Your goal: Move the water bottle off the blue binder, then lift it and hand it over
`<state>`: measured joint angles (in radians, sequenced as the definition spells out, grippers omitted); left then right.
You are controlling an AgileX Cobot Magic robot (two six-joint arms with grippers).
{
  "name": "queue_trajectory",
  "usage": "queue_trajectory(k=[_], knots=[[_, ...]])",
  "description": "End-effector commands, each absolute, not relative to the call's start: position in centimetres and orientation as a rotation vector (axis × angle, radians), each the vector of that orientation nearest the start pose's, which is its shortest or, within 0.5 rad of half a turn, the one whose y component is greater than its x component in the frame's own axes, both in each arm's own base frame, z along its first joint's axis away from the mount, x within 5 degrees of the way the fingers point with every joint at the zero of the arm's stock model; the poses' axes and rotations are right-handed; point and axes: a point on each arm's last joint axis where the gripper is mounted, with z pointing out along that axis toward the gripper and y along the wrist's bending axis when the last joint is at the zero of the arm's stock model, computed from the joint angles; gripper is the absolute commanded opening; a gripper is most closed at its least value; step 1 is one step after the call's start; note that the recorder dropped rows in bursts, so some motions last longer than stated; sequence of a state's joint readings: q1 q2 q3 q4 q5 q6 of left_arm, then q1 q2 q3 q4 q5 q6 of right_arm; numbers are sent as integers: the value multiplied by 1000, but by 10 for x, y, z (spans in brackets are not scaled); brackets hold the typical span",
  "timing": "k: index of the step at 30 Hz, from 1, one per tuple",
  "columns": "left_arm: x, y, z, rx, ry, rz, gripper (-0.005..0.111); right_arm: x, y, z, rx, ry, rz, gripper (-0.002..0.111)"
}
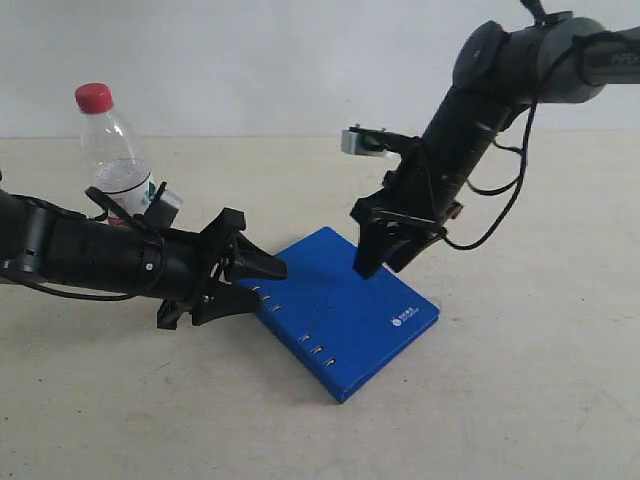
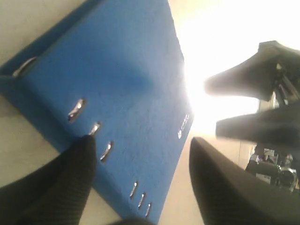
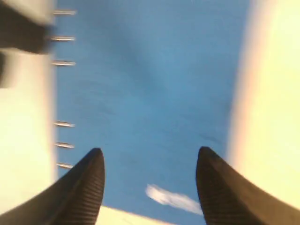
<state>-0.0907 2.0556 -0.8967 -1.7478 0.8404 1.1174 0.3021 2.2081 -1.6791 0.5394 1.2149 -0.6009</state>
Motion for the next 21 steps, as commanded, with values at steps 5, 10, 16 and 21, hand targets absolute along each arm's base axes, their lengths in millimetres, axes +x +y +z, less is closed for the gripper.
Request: queue_trajectory(k=[5,10,16,21], knots=[[336,-91,91,-515,2541,-1209,56,418,124,160,-728,2954,798,51],[336,-85,109,-424,2503,-1076,56,423,123,164,-692,2854,975,51],[330,-85,118,-387,2491,-1058,56,424,124,145,-705,2878,999,51],[322,-92,104,-390,2550,-1066,56,425,124,132,-701,2900,1018,51]])
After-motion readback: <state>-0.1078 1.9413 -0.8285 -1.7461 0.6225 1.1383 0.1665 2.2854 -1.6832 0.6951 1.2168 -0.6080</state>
